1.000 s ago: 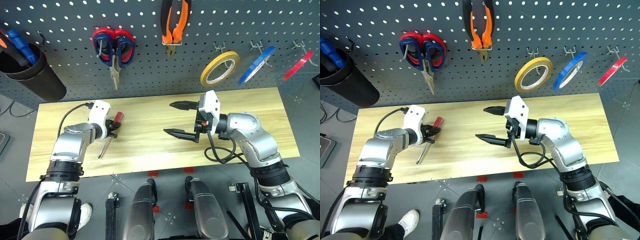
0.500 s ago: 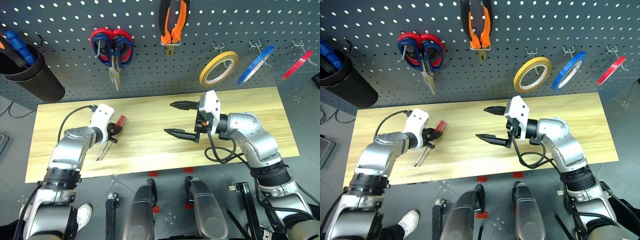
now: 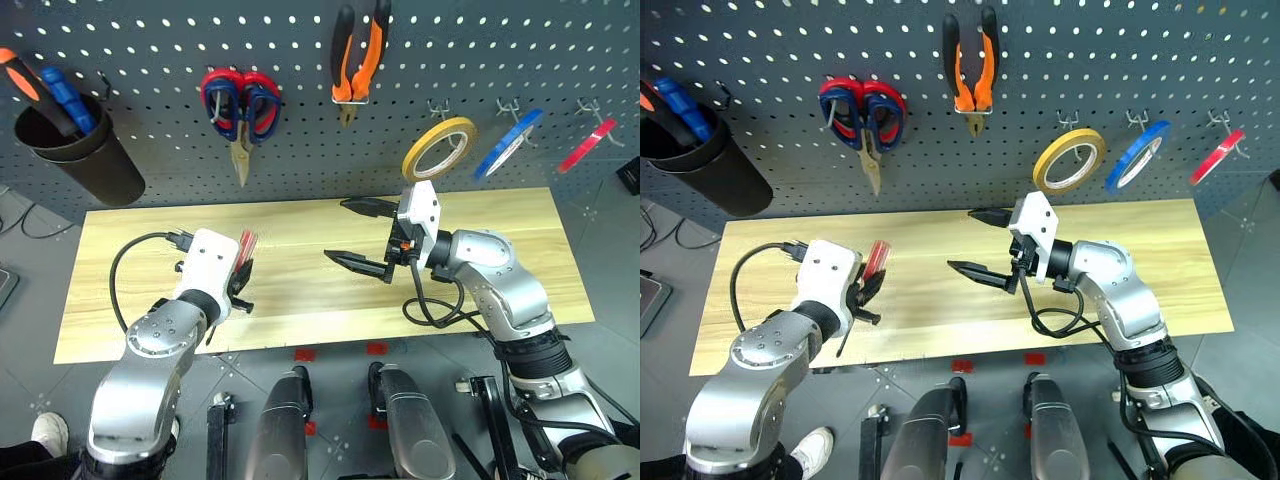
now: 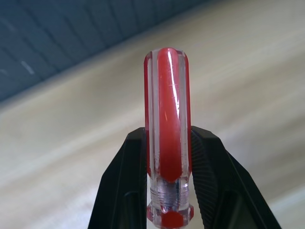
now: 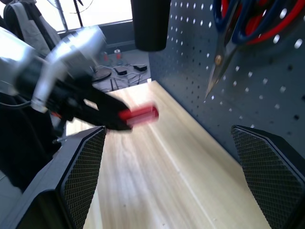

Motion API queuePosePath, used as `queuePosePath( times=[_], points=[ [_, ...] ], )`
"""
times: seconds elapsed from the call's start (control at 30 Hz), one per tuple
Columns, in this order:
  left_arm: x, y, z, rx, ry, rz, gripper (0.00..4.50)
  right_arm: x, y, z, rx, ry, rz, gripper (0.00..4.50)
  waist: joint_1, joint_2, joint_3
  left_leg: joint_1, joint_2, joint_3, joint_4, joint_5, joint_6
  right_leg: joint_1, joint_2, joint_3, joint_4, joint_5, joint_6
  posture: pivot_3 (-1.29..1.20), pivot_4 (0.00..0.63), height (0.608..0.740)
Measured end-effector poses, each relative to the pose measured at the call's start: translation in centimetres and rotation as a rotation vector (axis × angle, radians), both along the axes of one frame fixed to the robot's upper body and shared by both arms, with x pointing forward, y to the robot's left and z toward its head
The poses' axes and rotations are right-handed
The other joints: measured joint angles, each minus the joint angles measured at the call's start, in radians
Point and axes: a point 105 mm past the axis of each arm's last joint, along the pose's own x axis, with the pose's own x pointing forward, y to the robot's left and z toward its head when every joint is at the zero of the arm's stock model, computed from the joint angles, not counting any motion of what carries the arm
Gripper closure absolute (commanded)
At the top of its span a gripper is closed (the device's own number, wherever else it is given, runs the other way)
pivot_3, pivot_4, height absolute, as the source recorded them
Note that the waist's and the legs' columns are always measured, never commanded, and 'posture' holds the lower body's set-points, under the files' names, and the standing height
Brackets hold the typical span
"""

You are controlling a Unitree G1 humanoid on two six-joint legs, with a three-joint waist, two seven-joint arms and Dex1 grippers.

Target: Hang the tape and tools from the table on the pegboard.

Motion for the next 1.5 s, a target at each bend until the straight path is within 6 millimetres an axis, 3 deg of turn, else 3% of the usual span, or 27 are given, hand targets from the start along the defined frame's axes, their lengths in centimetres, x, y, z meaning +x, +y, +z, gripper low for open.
queuePosePath(
  times=[0.2,0.3,0.5,0.7,1.13,1.4,1.5],
  points=[
    [-1.9,1.0,2.5,0.122,-0.194,0.13,3.57,-0.3,0.2,1.7,0.117,0.015,-0.001,0.0,0.004,0.0,-0.045,0.0,0.0,-0.001,-0.001,0.0,0.0,0.0,0.001,0.001,-0.001,0.0,0.0,-0.05,0.231,0.74],
    [-2.3,1.0,5.4,0.202,-0.358,0.153,3.57,-0.7,0.3,2.8,0.183,0.025,0.013,0.0,0.014,-0.001,-0.068,0.0,-0.001,-0.001,-0.001,0.0,0.0,0.001,0.001,0.001,-0.002,0.0,0.0,-0.05,0.213,0.74],
    [-2.5,2.3,13.7,0.305,-0.716,0.259,3.57,-0.8,0.3,4.7,0.282,0.028,0.003,0.0,0.024,-0.006,-0.109,0.0,-0.002,-0.002,-0.001,0.0,0.0,0.002,0.002,0.001,-0.003,0.0,0.0,-0.06,0.192,0.74],
    [-0.8,4.2,17.5,0.31,-0.807,0.317,3.57,-0.8,0.9,6.5,0.316,-0.014,0.004,0.0,0.021,-0.006,-0.126,0.0,-0.002,-0.002,-0.002,0.0,0.0,0.002,0.003,0.001,-0.004,0.0,0.0,-0.06,0.179,0.74],
    [4.5,6.1,20.6,0.174,-0.873,0.312,3.57,1.0,2.4,7.4,0.344,-0.069,-0.078,0.0,0.018,-0.007,-0.133,0.0,-0.002,-0.001,0.0,0.0,0.0,0.0,0.002,0.001,0.001,0.0,0.0,-0.09,0.189,0.74],
    [6.4,6.6,19.6,0.111,-0.855,0.343,3.57,1.6,2.2,7.0,0.331,-0.081,-0.119,0.0,0.008,-0.007,-0.133,0.0,-0.002,0.0,0.0,0.0,0.0,-0.001,0.002,0.002,0.007,0.0,0.0,-0.11,0.203,0.74],
    [6.9,6.4,18.3,0.074,-0.82,0.347,3.57,1.7,2.0,6.7,0.314,-0.084,-0.135,0.0,0.002,-0.007,-0.133,0.0,-0.002,0.0,0.0,0.0,0.0,-0.001,0.002,0.002,0.007,0.0,0.0,-0.11,0.207,0.74]
  ],
)
